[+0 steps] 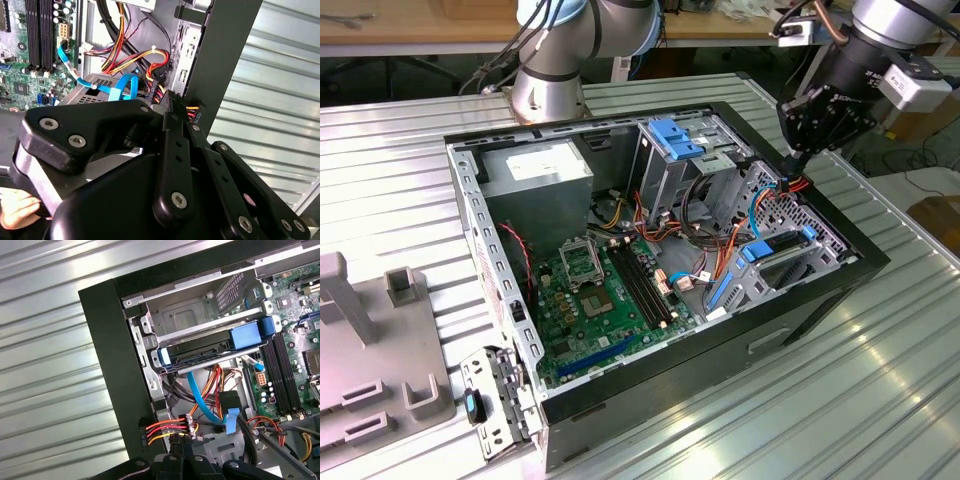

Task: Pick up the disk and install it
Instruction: 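Insert the first disk wire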

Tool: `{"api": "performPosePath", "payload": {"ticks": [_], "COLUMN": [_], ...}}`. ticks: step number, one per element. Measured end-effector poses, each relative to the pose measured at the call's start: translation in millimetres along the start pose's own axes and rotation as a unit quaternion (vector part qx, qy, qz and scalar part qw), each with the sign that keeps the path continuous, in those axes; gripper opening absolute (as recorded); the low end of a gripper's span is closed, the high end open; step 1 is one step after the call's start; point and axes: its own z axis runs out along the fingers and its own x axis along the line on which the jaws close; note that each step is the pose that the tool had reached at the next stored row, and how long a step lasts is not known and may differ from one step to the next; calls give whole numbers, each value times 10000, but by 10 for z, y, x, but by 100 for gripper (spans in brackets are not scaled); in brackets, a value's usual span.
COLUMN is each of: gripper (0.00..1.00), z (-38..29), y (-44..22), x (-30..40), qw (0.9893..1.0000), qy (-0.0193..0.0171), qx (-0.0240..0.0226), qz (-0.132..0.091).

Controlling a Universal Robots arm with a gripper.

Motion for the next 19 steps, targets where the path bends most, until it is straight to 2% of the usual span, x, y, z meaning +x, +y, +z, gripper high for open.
{"api": "performPosePath", "payload": {"ticks": [10, 15, 17, 18, 19], "gripper": [11, 11, 11, 11, 11], "z": [1, 2, 3, 3, 2], "y": [-11, -11, -12, -12, -12], "x": [40, 41, 42, 42, 42], "qw": [9996, 9981, 9977, 9976, 9975], "qy": [-6, -15, 4, 46, 105], "qx": [4, 4, 11, 20, 32], "qz": [-270, -616, -685, -696, -701]}}
